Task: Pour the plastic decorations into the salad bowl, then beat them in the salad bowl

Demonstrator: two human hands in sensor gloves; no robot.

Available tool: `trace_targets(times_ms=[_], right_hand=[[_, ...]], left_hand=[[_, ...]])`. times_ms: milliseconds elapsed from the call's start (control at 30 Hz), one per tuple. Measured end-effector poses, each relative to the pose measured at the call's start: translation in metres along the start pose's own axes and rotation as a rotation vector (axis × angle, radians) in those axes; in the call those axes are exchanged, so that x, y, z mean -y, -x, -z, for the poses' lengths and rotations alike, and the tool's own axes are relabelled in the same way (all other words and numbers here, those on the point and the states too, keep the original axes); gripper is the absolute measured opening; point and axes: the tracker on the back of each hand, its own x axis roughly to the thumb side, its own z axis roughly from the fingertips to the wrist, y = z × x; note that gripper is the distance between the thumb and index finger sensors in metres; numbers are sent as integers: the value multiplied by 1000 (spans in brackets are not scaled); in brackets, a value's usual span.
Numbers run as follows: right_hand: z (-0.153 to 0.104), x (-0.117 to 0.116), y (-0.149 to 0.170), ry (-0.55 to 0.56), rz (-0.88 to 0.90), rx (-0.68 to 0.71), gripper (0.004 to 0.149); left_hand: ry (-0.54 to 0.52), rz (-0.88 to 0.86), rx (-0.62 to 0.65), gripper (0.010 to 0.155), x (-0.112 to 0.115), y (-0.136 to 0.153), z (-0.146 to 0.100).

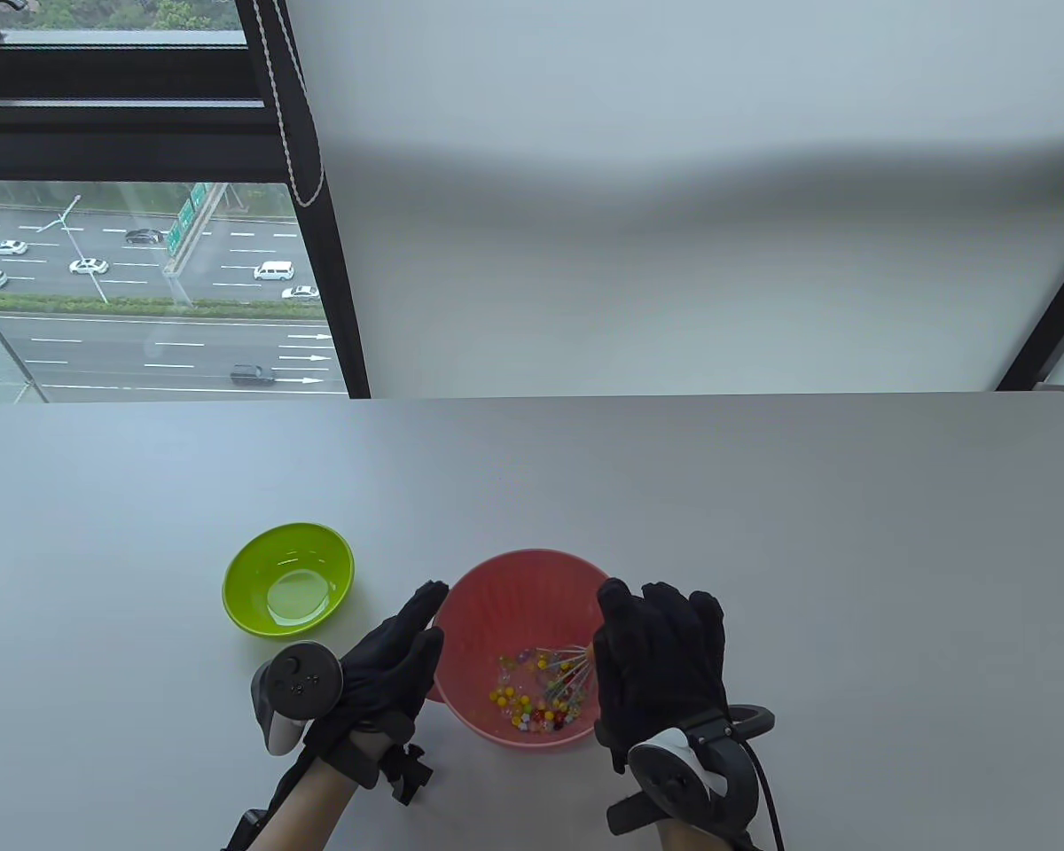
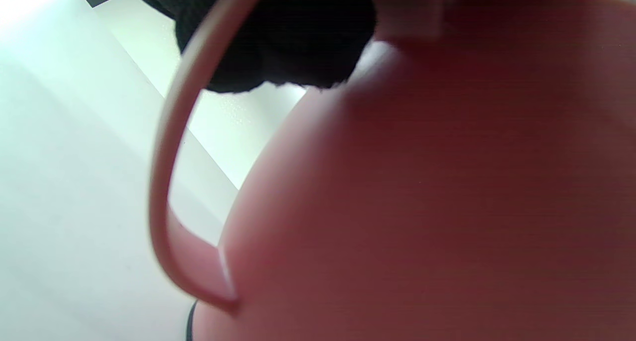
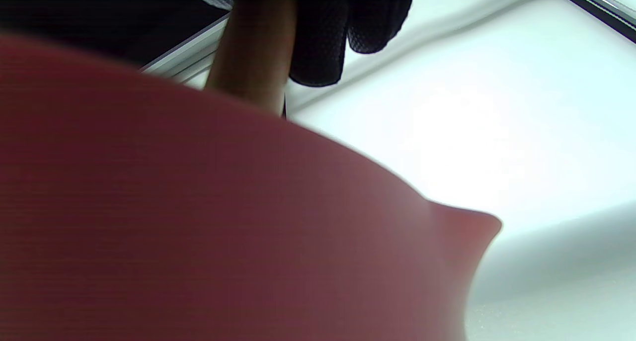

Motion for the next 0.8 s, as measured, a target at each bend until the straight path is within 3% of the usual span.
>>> trace_targets(times_ms=[300, 800], right_hand=[[0, -5, -4, -47, 2, 8, 55], [0, -6, -6, -30, -32, 31, 54]], left_hand=[[0, 0, 0, 69, 0, 0, 0], [0, 0, 0, 69, 0, 0, 0]])
